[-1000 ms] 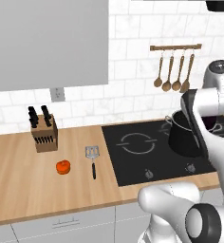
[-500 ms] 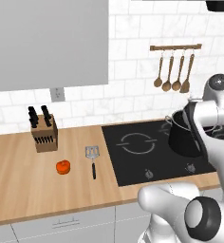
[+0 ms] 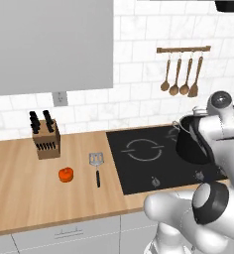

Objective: Put the eggplant and squash in the pot. Retrieve the spatula and lightly stir the vegetables in the pot.

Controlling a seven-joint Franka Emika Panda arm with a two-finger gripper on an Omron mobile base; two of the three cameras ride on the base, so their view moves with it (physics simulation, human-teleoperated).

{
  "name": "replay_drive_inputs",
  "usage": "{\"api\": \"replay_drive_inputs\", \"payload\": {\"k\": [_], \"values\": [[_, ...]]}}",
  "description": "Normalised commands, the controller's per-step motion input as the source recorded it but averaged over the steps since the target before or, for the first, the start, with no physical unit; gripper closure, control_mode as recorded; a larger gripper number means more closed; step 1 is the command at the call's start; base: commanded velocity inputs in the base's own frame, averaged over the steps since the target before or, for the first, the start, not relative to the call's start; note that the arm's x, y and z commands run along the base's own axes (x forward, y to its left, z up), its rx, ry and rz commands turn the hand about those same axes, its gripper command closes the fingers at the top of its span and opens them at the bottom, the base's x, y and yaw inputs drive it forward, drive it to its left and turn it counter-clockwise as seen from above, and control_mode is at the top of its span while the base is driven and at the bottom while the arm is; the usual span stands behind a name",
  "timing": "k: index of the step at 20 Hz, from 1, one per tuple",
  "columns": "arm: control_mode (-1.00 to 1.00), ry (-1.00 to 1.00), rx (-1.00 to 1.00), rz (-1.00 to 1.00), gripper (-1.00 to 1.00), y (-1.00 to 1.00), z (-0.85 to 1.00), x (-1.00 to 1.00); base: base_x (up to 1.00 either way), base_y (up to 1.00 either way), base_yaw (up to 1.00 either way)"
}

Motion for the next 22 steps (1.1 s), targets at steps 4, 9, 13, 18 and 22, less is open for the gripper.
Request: {"api": "replay_drive_inputs", "payload": {"k": [4, 9, 13, 18, 22], "values": [[-1.0, 0.0, 0.0, 0.0, 1.0, -0.15, -0.22, 0.38, 0.0, 0.0, 0.0], [-1.0, -0.02, 0.0, 0.0, 1.0, -0.13, -0.18, 0.35, 0.0, 0.0, 0.0], [-1.0, 0.0, 0.0, 0.0, 1.0, -0.12, -0.23, 0.33, 0.0, 0.0, 0.0], [-1.0, 0.0, 0.0, 0.0, 1.0, -0.07, -0.31, 0.36, 0.0, 0.0, 0.0], [-1.0, 0.0, 0.0, 0.0, 1.0, -0.01, -0.36, 0.31, 0.0, 0.0, 0.0]]}}
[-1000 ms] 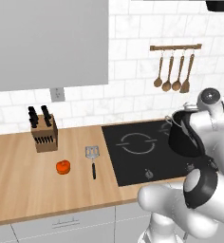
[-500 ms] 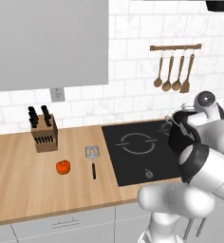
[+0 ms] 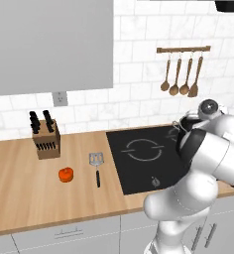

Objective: Put the eggplant and squash in the pot. Retrieve the spatula and lightly stir the vegetables in the pot.

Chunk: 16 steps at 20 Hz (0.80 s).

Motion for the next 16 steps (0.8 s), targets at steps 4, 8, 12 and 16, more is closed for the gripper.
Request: {"api": "replay_drive_inputs", "payload": {"k": [4, 8, 12, 16], "values": [[-1.0, 0.0, 0.0, 0.0, 1.0, -0.02, -0.36, 0.3, 0.0, 0.0, 0.0], [-1.0, 0.0, 0.0, 0.0, 1.0, -0.01, -0.35, 0.21, 0.0, 0.0, 0.0], [-1.0, 0.0, 0.0, 0.0, 1.0, 0.0, -0.31, 0.11, 0.0, 0.0, 0.0], [-1.0, 0.0, 0.0, 0.0, 1.0, 0.0, -0.25, 0.09, 0.0, 0.0, 0.0]]}}
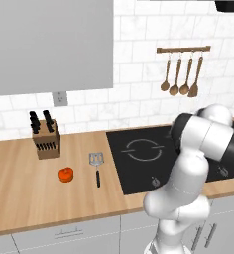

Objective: Put the eggplant and squash in the pot. Retrieve the spatula and lightly stir the vegetables in the pot.

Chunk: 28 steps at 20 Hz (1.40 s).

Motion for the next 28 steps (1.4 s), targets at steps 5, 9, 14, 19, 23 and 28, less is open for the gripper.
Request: {"api": "replay_drive_inputs", "payload": {"k": [5, 9, 14, 19, 23, 28], "values": [[-1.0, 0.0, 0.0, 0.0, -1.0, 0.0, -0.02, -0.01, 0.0, 0.0, 0.0], [-1.0, -0.03, 0.1, 0.0, -1.0, 0.0, 0.54, -0.15, 0.0, 0.0, 0.0], [-1.0, 0.0, 0.15, 0.0, -1.0, 0.01, 0.96, -0.09, 0.0, 0.0, 0.0], [-1.0, 0.0, 0.2, 0.0, -1.0, 0.01, 1.0, -0.29, 0.0, 0.0, 0.0], [-1.0, 0.01, 0.26, 0.0, -1.0, 0.0, 1.0, -0.46, 0.0, 0.0, 0.0], [-1.0, 0.05, 0.3, 0.0, -1.0, 0.0, 1.0, -0.6, 0.0, 0.0, 0.0]]}}
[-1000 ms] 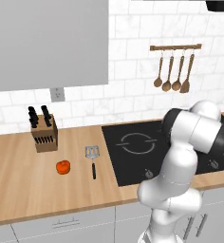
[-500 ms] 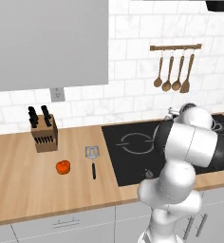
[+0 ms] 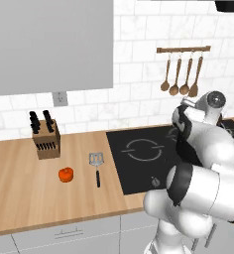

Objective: Put the eggplant and squash in the pot. Retrieve the spatula and lightly stir the vegetables in the pot.

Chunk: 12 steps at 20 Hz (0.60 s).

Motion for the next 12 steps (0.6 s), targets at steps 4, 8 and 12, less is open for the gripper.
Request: {"api": "replay_drive_inputs", "payload": {"k": [4, 8, 12], "values": [[-1.0, 0.12, 0.26, 0.0, -1.0, 0.0, 1.0, -0.63, 0.0, 0.0, 0.0], [-1.0, 0.23, 0.12, 0.0, -1.0, 0.33, 0.83, -0.85, 0.0, 0.0, 0.0], [-1.0, 0.04, -0.04, 0.08, -1.0, 0.97, 0.12, -1.0, 0.0, 0.0, 0.0]]}}
